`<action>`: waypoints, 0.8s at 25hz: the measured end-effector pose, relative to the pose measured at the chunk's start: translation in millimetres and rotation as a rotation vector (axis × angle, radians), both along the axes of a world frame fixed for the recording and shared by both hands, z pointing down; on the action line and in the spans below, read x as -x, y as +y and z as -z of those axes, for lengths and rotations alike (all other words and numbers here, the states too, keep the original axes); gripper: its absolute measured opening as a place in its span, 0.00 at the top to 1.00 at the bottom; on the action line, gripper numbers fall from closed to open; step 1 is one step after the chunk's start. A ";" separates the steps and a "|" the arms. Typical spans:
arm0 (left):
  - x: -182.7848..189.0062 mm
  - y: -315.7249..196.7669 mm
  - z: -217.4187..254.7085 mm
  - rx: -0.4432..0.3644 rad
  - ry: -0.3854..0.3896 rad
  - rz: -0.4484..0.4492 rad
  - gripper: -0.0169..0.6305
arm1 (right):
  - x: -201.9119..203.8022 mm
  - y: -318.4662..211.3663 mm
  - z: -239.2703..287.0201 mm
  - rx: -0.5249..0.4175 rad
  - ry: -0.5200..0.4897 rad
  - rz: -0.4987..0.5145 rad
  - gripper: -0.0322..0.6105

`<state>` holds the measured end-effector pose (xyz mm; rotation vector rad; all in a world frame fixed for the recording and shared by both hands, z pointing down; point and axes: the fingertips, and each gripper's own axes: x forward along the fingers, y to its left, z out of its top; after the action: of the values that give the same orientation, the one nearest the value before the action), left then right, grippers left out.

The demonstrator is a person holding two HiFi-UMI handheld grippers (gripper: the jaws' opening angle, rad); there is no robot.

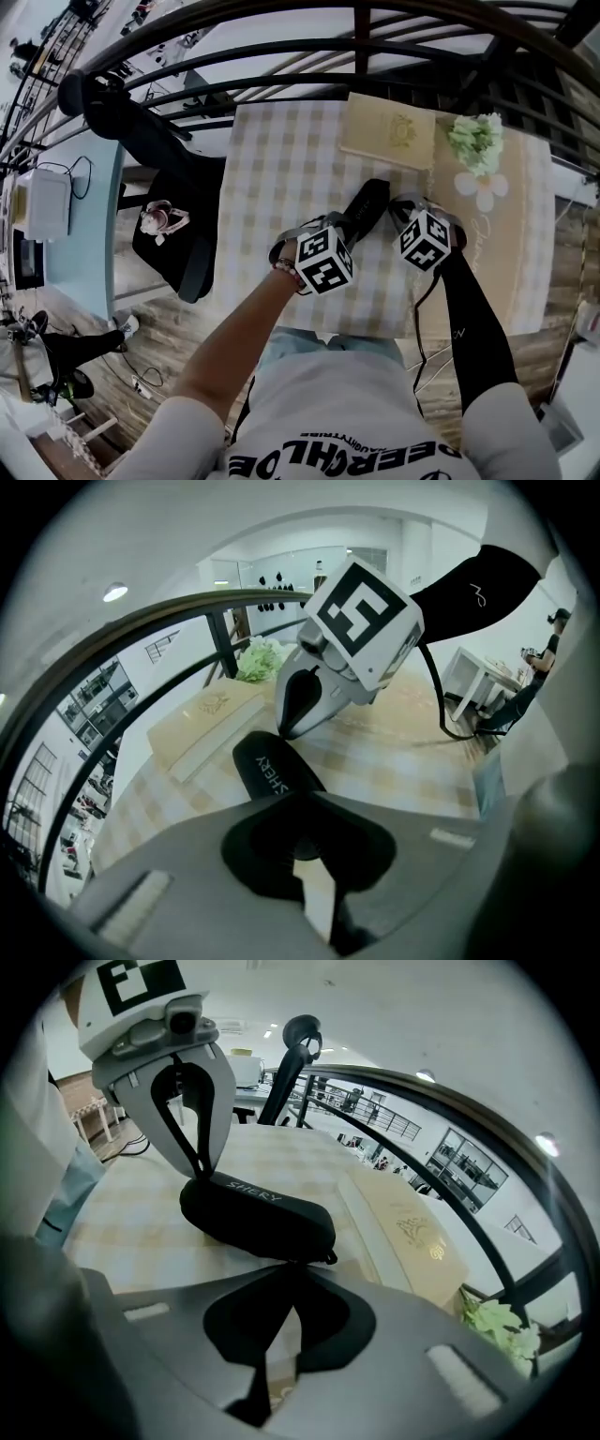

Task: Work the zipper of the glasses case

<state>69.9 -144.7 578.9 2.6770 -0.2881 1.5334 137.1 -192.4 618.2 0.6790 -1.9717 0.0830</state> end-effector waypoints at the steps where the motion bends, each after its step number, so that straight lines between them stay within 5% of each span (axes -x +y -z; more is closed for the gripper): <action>1: -0.8 -2.9 1.6 -0.018 0.004 0.008 0.96 | 0.7 0.1 -0.2 0.001 -0.004 0.000 0.90; 20: -10.6 3.1 -8.5 0.000 0.041 0.017 0.95 | 4.4 20.2 -11.4 0.047 -0.007 0.069 0.90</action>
<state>80.5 -141.6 587.4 2.6951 -0.3087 1.4725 132.6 -172.2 629.7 0.5804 -1.9916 0.0897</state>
